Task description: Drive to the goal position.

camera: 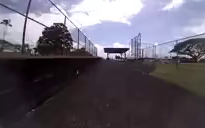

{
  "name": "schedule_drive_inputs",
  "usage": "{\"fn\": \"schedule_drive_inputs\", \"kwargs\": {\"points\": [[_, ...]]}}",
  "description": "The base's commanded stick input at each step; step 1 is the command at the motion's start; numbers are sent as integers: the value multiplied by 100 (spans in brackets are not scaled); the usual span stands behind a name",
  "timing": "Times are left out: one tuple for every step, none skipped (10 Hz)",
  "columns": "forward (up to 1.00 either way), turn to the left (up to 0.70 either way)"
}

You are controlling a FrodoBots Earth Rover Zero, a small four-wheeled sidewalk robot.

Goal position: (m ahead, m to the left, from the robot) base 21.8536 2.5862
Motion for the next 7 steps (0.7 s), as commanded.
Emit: {"fn": "schedule_drive_inputs", "kwargs": {"points": [[70,-1],[70,-1],[70,-1],[70,-1],[70,-1],[70,-1],[70,-1]]}}
